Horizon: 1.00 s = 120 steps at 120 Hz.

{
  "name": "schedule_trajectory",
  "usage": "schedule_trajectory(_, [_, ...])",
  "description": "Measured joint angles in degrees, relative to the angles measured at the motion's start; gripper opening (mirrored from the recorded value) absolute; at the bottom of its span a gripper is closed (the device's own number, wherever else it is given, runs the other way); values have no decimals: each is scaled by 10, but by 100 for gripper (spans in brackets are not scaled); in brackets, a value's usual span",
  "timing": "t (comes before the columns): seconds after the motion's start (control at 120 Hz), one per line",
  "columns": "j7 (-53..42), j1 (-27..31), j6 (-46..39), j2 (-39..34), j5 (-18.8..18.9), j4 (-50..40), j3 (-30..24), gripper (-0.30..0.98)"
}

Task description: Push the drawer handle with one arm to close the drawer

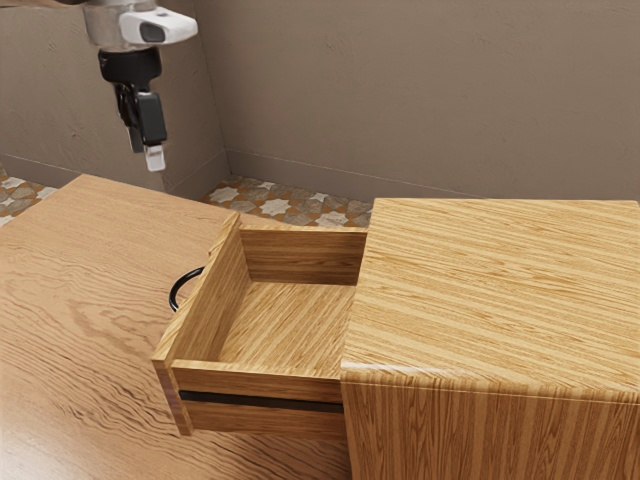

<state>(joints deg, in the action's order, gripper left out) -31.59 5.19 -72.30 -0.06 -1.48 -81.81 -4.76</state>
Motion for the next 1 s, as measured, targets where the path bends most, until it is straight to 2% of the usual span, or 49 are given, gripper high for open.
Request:
schedule_trajectory(0.167, [-43,1,5,0,0,1,0,69])
schedule_trajectory(0.217, [-59,2,6,-4,1,31,0,68])
schedule_trajectory(0.267, [-78,1,16,-46,3,62,7,68])
schedule_trajectory(0.342, [-105,33,49,-165,11,64,22,68])
schedule_trajectory(0.417, [-134,43,77,-276,33,-34,25,68])
schedule_trajectory(0.508, [-166,29,72,-397,60,-228,22,69])
schedule_trajectory(0.575, [-187,9,35,-432,69,-371,22,69])
schedule_trajectory(0.617, [-199,6,8,-439,72,-426,24,69])
schedule_trajectory(0.7, [-218,1,-34,-442,78,-471,26,69])
schedule_trajectory(0.817, [-236,-3,-69,-438,81,-487,23,69])
schedule_trajectory(0.9, [-246,-10,-92,-434,79,-495,24,57])
schedule_trajectory(1.0, [-256,-15,-166,-413,72,-549,28,39])
